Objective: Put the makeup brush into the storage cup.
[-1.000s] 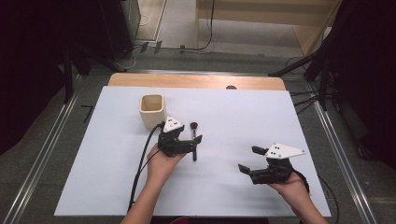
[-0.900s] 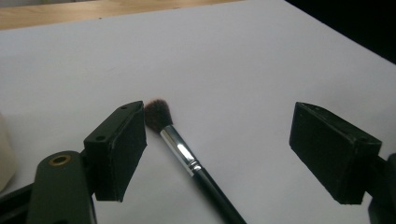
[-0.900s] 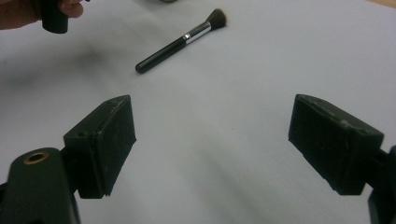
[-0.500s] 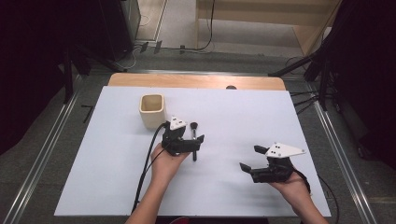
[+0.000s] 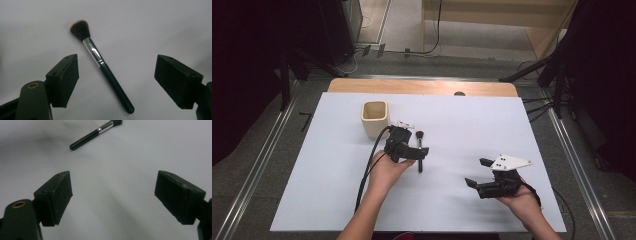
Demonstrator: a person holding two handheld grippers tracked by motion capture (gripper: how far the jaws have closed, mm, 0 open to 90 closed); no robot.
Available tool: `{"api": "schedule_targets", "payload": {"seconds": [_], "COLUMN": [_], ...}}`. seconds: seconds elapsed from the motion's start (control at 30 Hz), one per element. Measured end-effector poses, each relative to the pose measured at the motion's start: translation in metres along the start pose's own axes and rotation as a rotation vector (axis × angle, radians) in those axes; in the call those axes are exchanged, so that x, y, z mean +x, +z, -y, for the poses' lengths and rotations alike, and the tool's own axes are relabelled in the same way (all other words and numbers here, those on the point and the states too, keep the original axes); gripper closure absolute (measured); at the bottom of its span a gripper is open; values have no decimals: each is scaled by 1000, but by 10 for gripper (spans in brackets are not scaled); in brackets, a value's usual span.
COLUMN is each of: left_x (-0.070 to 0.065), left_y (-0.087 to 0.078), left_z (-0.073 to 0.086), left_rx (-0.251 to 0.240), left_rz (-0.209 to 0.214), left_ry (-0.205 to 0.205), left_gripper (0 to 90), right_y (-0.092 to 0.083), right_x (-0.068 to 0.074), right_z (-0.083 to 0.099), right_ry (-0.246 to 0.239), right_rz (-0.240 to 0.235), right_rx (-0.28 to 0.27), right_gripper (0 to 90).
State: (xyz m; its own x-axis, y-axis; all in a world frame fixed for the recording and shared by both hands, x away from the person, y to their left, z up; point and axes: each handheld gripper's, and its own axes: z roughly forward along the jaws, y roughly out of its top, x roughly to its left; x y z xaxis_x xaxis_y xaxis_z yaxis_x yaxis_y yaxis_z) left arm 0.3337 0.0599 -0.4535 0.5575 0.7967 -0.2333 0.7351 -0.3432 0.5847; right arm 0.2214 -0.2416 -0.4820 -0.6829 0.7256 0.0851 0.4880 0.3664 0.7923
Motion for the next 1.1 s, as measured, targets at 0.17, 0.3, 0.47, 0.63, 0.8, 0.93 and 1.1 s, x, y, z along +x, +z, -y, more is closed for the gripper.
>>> {"api": "schedule_targets", "payload": {"seconds": [0.17, 0.3, 0.47, 0.63, 0.8, 0.93, 1.1], "left_x": [-2, -1, -2, 0, 1, 0, -1], "left_y": [2, 7, 8, 11, 17, 20, 23], "left_z": [-6, -15, -23, -29, -29, -29, -29], "left_rx": [52, 140, 188, 251, 328, 330, 330], "left_rz": [-21, -25, -25, -28, -14, -41, -57], "left_ry": [-19, -53, -59, -107, -147, -143, -130], "left_gripper": [206, 212, 232, 236, 236, 236, 236], "right_y": [-2, -3, -2, -1, -1, 0, 0], "right_x": [-2, -4, -3, -1, -1, -1, 0], "right_z": [0, 1, 1, 1, 1, 1, 1], "right_ry": [7, 29, 14, 5, 0, -2, -2], "right_rz": [3, 10, 3, -1, 1, -2, -5], "right_rx": [0, -2, 6, 23, 27, 30, 33], "right_gripper": [159, 159, 159, 159, 159, 159, 159]}}
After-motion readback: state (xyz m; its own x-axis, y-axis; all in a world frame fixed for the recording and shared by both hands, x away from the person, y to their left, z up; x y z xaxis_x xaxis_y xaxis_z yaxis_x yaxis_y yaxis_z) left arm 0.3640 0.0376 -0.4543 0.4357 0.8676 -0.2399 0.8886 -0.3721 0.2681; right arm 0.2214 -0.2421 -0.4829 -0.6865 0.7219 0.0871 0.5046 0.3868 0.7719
